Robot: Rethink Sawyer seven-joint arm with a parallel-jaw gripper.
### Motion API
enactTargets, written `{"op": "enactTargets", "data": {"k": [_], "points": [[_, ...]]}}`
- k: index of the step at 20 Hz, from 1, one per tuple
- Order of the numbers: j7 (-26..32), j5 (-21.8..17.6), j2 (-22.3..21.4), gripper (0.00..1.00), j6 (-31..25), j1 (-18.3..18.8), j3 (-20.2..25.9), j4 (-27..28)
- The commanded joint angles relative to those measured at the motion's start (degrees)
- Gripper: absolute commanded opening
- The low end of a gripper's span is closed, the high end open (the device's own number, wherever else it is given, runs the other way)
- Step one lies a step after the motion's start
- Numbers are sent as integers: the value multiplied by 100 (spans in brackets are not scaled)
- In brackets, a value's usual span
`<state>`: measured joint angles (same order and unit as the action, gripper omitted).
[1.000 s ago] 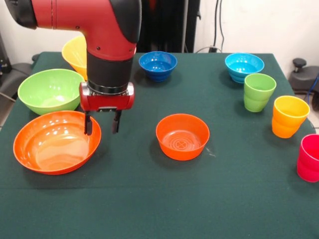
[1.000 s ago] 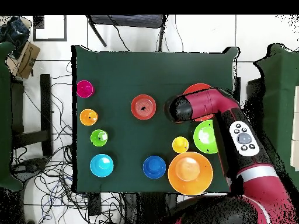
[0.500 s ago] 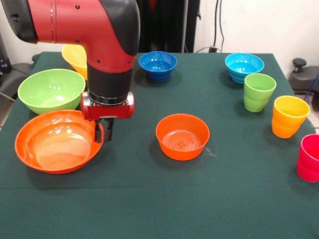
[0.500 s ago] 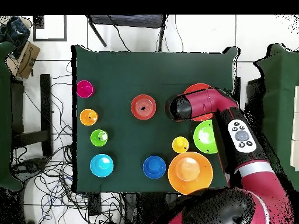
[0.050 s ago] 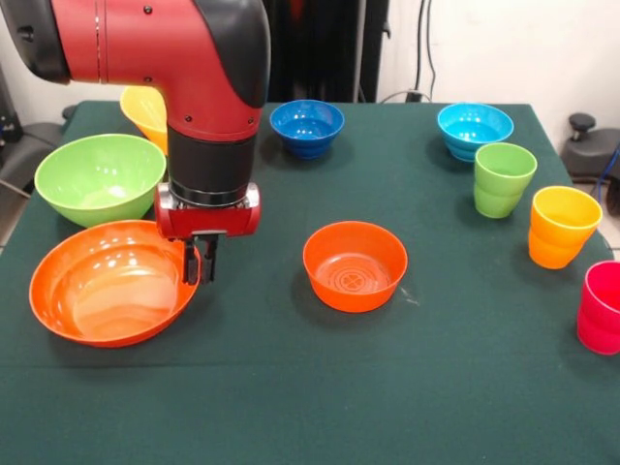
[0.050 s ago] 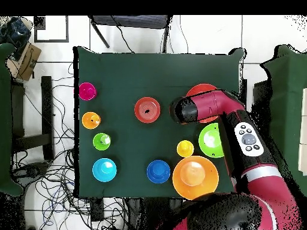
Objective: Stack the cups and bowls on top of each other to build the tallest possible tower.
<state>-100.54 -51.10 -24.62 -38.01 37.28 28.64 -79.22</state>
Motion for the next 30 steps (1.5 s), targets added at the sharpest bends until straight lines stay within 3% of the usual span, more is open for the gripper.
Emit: {"op": "enactTargets", "data": {"k": [1, 6, 16, 25, 30], "points": [[879, -448, -10, 0, 333, -132, -25, 84], [657, -279, -875, 0, 262, -200, -170, -635], [327, -87, -1754, 0, 69, -328, -313, -1298], [-351, -84, -1992, 0, 178, -692, -582, -1623], [-957, -128, -1953, 0, 458, -1089, -895, -1806]]}}
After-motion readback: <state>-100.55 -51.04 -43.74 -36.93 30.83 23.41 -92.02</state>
